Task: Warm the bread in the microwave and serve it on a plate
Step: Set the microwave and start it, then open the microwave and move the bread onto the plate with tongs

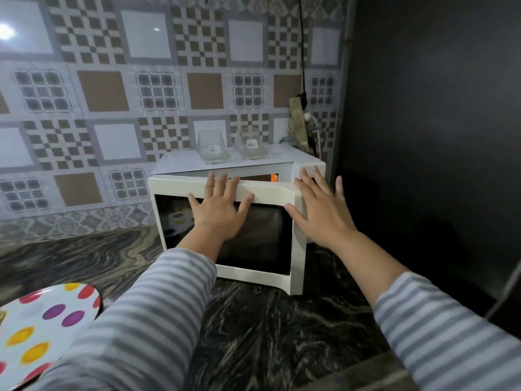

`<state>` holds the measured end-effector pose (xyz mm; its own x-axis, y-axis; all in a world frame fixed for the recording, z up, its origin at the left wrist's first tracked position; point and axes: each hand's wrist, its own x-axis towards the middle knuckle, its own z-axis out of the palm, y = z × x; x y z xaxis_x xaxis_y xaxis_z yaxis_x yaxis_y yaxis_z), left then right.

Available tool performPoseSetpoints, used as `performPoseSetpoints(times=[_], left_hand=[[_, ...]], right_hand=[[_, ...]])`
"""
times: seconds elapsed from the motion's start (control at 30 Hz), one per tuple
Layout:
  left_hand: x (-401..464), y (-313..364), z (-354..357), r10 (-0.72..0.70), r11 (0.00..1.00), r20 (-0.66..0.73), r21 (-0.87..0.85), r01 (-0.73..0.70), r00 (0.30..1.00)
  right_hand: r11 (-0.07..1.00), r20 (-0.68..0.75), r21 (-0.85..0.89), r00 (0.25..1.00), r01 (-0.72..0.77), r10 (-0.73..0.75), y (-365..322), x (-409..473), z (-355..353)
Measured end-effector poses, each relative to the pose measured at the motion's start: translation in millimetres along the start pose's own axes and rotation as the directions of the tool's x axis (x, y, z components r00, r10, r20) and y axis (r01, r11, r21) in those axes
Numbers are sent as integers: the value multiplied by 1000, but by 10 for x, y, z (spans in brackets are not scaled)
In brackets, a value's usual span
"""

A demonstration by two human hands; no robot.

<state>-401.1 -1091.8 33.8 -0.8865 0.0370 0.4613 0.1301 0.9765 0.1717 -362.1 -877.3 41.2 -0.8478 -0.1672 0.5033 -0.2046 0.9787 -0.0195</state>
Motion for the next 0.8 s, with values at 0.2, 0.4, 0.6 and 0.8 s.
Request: performPoseSetpoints(times=[0.2,0.4,0.6,0.8], left_hand=[[-414,-172,-298,46,996,29,-79,-44,999],[-809,-343,-534,43,993,52,-113,-36,998],[-1251,-499,-785,51,994,82,-99,-43,995],[-1909,-875,-962,-41,999,180,-7,43,983]], right_hand=[[987,-60,113,992,117,-111,-416,-502,-239],[972,-65,132,980,194,-187,-906,-861,-454],[976,-14,121,983,183,-182,-1381,-1117,-661],[937,-133,59,933,345,-335,-1931,-1377,-679]])
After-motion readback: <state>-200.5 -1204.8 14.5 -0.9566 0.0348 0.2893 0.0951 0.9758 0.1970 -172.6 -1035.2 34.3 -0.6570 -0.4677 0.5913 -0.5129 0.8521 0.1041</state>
